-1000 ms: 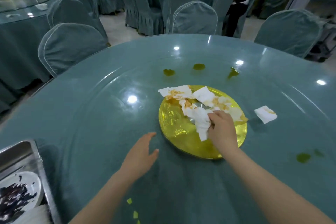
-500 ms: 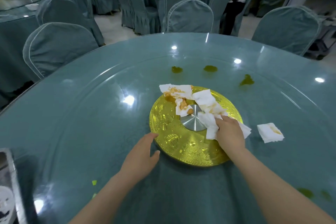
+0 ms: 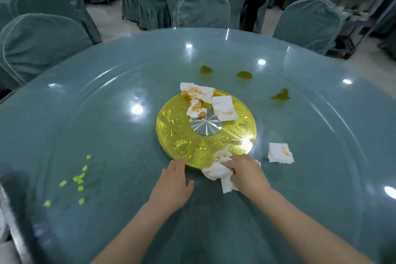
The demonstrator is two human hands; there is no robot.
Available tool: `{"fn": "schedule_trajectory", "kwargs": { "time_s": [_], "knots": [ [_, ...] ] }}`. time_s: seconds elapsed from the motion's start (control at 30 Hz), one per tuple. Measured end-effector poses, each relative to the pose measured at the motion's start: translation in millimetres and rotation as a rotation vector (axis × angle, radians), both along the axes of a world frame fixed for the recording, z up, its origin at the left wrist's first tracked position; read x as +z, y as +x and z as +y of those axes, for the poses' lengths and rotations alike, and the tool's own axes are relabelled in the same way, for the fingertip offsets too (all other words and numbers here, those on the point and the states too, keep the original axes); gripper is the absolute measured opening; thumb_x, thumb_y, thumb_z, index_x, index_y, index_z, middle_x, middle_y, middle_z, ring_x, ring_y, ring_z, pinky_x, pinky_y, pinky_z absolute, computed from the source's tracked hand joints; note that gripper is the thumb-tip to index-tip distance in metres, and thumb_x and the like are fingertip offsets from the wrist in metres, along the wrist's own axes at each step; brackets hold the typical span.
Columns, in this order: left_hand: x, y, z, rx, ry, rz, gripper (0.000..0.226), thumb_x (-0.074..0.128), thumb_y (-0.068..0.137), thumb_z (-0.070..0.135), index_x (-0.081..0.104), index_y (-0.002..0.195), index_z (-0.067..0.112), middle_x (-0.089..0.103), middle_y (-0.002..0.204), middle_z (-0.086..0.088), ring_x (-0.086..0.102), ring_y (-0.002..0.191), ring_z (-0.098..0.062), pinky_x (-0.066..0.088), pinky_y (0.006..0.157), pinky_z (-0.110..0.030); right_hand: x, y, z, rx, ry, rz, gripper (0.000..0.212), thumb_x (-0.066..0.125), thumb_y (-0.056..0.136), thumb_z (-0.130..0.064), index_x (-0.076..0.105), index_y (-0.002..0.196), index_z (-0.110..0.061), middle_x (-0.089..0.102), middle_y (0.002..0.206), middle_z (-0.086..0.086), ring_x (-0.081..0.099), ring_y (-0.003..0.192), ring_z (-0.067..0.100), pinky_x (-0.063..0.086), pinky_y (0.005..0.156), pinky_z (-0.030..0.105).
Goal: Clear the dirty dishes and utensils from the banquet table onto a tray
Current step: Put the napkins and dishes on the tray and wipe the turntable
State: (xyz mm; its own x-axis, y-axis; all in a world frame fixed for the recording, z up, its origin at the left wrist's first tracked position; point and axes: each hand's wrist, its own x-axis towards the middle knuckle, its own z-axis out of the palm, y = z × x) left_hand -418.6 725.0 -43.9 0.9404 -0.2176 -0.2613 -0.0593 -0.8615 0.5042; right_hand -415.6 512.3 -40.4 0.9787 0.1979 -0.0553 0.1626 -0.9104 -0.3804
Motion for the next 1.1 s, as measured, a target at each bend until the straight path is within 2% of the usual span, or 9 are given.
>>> {"fn": "schedule_trajectory", "kwargs": {
  "time_s": [0.1,0.23,0.37,0.43,0.53,0.63,0.73,0.87,1.1],
  "knots": [
    [3.7,8.1,5.0,0.084,0.017,0.052,0.065,0.049,0.094,0.030,0.015,0.148,0.017,0.037,0.147,-0.010,0.029,0.138,-0.035,0.021,0.113,-0.042,14.8,-14.6,-18.0,-0.134,0.132,-0.125,0.050,0.055,0.071,0.008,0.073,0.106,-0.023,0.071,0.098,0.003,0.058,0.092,0.026,0.038,0.069,0.025],
    [5.7,23.1,12.0,0.103,0.043,0.070,0.061,0.048,0.093,0.029,0.018,0.145,0.021,0.050,0.131,-0.007,0.028,0.136,-0.040,0.028,0.110,-0.045,15.8,-22.5,-66.4,-0.402,0.038,-0.188,0.051,0.057,0.073,0.007,0.068,0.117,-0.017,0.063,0.117,0.014,0.052,0.111,0.036,0.040,0.093,0.036],
    [5.9,36.8,25.7,0.114,0.024,0.048,0.052,0.040,0.090,0.019,0.025,0.140,0.021,0.057,0.119,-0.008,0.042,0.122,-0.039,0.025,0.114,-0.046,1.1,-27.2,-74.7,-0.392,-0.249,0.108,0.045,0.047,0.092,-0.040,0.046,0.136,-0.031,0.026,0.154,0.005,0.018,0.141,0.031,0.017,0.112,0.040],
    [5.9,44.1,33.2,0.113,0.015,0.028,0.049,0.038,0.090,0.017,0.027,0.138,0.020,0.060,0.123,-0.008,0.050,0.116,-0.035,0.017,0.116,-0.045,-9.7,-34.0,-68.2,-0.351,-0.290,0.114,0.045,0.044,0.092,-0.046,0.046,0.135,-0.031,0.028,0.154,0.002,0.021,0.141,0.030,0.019,0.113,0.041],
    [6.4,55.9,40.0,0.114,0.037,0.019,0.047,0.037,0.092,0.019,0.028,0.138,0.019,0.057,0.131,-0.003,0.049,0.121,-0.034,0.014,0.116,-0.044,-8.7,-44.5,-64.6,-0.344,-0.243,0.008,0.036,0.054,0.090,-0.034,0.059,0.125,-0.027,0.048,0.142,0.003,0.044,0.126,0.032,0.034,0.104,0.043],
    [5.2,66.4,43.6,0.080,0.109,-0.020,0.045,0.037,0.093,0.023,0.031,0.137,0.016,0.058,0.122,-0.008,0.057,0.108,-0.031,0.011,0.117,-0.047,-7.1,-56.1,-60.0,-0.335,-0.242,-0.104,0.030,0.069,0.080,-0.024,0.068,0.110,-0.026,0.063,0.123,0.002,0.058,0.107,0.034,0.040,0.092,0.049],
    [3.4,76.6,46.8,0.076,0.150,-0.008,0.047,0.037,0.096,0.028,0.029,0.141,0.017,0.051,0.129,-0.012,0.050,0.118,-0.036,0.018,0.114,-0.048,-13.6,-71.6,-49.1,-0.287,-0.212,-0.091,0.035,0.070,0.081,-0.023,0.067,0.116,-0.024,0.058,0.132,0.004,0.052,0.118,0.036,0.030,0.101,0.058],
    [5.5,83.1,48.8,0.064,0.084,0.059,0.036,0.043,0.096,0.035,0.038,0.127,0.016,0.045,0.128,-0.013,0.046,0.119,-0.037,0.036,0.099,-0.048,-24.0,-87.6,-43.9,-0.191,-0.035,-0.265,0.038,0.079,0.069,0.000,0.073,0.104,-0.012,0.064,0.120,0.016,0.058,0.108,0.042,0.047,0.089,0.048],
    [8.8,46.6,31.4,-0.004,-0.018,0.014,0.057,0.044,0.098,0.037,0.024,0.148,0.017,0.031,0.153,-0.007,0.029,0.140,-0.026,0.018,0.117,-0.048,-21.3,-90.6,-20.0,-0.152,0.058,-0.371,0.040,0.081,0.056,0.014,0.076,0.089,-0.007,0.070,0.100,0.016,0.063,0.081,0.042,0.054,0.073,0.041]
  ]
}}
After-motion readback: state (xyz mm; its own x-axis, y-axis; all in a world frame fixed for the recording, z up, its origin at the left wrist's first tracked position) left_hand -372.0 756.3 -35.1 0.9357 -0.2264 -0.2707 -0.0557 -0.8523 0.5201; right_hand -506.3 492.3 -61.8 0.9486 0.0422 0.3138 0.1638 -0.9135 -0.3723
